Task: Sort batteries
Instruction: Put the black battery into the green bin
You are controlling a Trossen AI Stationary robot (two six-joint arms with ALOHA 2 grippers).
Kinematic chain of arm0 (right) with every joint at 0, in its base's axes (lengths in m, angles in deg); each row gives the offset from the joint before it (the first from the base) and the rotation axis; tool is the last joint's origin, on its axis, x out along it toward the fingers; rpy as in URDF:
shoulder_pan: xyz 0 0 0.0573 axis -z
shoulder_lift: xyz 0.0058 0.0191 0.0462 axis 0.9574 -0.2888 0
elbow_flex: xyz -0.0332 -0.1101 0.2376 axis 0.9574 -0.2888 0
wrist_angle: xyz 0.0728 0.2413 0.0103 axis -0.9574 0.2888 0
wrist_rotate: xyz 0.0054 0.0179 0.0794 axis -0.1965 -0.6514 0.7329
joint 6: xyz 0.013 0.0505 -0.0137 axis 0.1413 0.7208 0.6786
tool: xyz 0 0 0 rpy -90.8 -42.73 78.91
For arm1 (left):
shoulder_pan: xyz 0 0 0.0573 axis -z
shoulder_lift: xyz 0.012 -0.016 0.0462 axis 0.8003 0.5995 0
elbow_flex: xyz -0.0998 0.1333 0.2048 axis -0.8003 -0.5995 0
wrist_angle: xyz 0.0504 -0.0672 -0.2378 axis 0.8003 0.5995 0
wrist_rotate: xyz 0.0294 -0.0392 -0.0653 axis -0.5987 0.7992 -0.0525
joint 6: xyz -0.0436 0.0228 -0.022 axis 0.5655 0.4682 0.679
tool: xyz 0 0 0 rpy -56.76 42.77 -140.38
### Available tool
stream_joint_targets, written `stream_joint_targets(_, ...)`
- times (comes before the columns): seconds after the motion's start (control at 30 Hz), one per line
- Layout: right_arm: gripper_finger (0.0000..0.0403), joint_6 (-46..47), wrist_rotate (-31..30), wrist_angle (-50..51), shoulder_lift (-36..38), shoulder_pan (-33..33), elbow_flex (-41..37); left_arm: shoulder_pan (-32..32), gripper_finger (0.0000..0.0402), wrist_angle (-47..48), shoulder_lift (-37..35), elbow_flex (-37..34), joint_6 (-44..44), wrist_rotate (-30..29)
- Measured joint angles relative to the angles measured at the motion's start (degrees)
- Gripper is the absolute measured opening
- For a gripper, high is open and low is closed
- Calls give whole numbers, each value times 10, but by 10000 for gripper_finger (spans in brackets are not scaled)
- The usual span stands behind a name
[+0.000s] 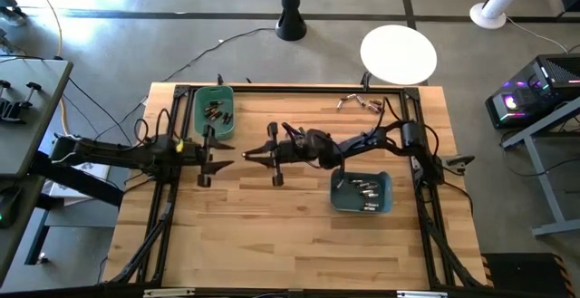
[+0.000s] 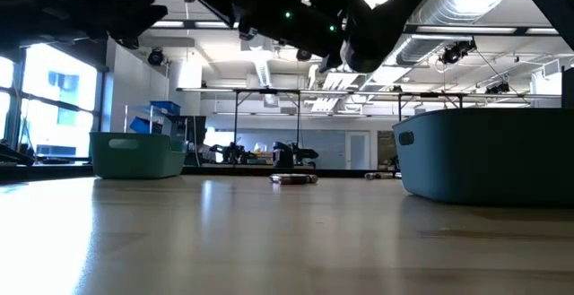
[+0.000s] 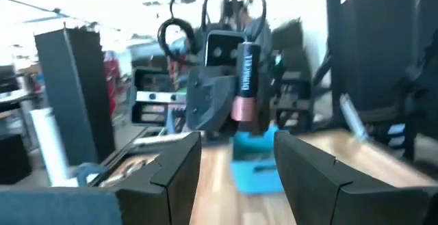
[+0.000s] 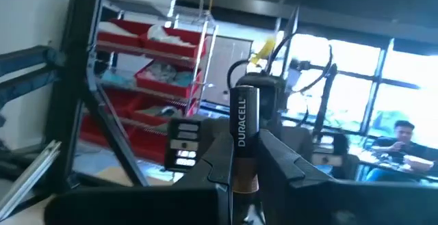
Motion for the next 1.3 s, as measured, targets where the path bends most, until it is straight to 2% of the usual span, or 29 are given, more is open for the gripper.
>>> stream_joint_targets(0.2, 21, 3, -21, 9, 1, -3, 0, 0, 176, -93, 9, -9, 10, 54)
stream_joint_targets(0.3, 21, 0, -21, 9, 1, -3, 0, 0, 179, -123, 14, -9, 5, 61)
stream_joint_targets(0.53, 21, -2, -22, 13, 1, -1, 0, 0, 222, -134, 51, -7, 10, 11)
stream_joint_targets(0.63, 21, -2, -22, 16, 1, -1, 0, 0, 240, -157, 74, -7, 29, -22)
stream_joint_targets(0.7, 21, -2, -22, 16, 1, -1, 0, 0, 244, -183, 91, -7, 38, -24)
stream_joint_targets(0.83, 21, -2, -22, 17, 1, -1, 0, 0, 239, -193, 124, 8, 43, -6)
stream_joint_targets(1.07, 21, -2, -23, 25, 2, -1, 1, 0, 217, -173, 203, 64, 56, -29)
stream_joint_targets(1.3, 21, -1, -23, 33, 2, -1, 1, 0, 187, -165, 239, 85, 68, 31)
